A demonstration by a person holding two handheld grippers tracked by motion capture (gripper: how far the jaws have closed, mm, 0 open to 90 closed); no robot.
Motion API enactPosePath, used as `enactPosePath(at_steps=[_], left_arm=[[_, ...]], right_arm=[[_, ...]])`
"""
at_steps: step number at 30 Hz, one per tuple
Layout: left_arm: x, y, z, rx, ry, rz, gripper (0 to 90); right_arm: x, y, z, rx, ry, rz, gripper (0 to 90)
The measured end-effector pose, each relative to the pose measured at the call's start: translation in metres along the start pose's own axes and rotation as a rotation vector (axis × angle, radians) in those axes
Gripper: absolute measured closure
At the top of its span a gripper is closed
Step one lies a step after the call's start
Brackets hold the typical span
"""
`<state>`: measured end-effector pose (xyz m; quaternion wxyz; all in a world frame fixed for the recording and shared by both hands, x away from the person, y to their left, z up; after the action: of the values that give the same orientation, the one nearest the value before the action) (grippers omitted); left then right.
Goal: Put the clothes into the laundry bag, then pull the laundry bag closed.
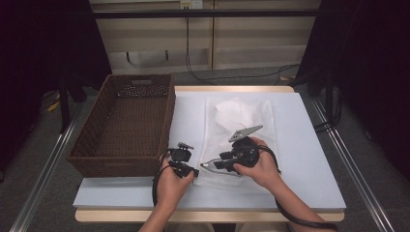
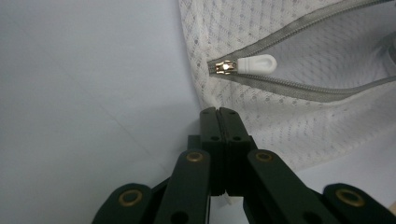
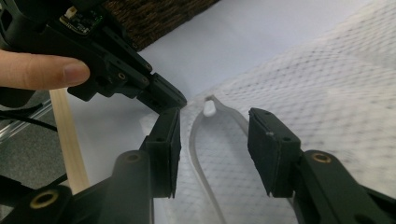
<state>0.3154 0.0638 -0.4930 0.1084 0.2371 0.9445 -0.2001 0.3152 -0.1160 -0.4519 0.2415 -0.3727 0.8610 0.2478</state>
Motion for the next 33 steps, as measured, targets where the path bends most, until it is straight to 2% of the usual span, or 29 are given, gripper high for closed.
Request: enactPosePath(at_steps=[2, 10, 15, 17, 20, 25, 33], left_arm=[[0.000, 0.001, -0.004, 0.008, -0.007, -0.004, 90.0], [0.002, 0.003, -0.008, 0.030, -0.015, -0.025, 90.0], [0.002, 0.003, -0.010, 0.038, -0.014, -0.021, 90.0], [0.002, 0.002, -0.011, 0.044, -0.018, -0.025, 90.0], [0.002, 0.002, -0.012, 0.050, -0.020, -0.025, 90.0], [0.002, 0.004, -0.011, 0.050, -0.019, -0.024, 90.0], [0.003, 0.003, -0.012, 0.059, -0.019, -0.023, 90.0]], right_arm=[[-0.002, 0.003, 0.003, -0.026, 0.001, 0.016, 55.4], [-0.005, 0.007, 0.017, -0.065, 0.017, 0.077, 57.5], [-0.008, 0.008, 0.025, -0.093, 0.029, 0.141, 59.9], [-0.008, 0.007, 0.030, -0.086, 0.044, 0.158, 61.6], [-0.008, 0.006, 0.035, -0.094, 0.064, 0.216, 63.7], [-0.010, 0.001, 0.044, -0.083, 0.069, 0.261, 66.0], [-0.014, 0.001, 0.054, -0.082, 0.084, 0.290, 72.2]])
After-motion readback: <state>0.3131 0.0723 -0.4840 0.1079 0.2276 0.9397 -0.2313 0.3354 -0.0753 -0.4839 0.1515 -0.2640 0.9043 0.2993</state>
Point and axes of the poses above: each handheld gripper's, and its own axes: z roughly forward along the jaws, x roughly out of its underside, y roughly to its left, the point moved 4 cm from there along z, roughly forward along the jaws, and after that the axes turned 7 degrees about y, right-handed, at the moved point
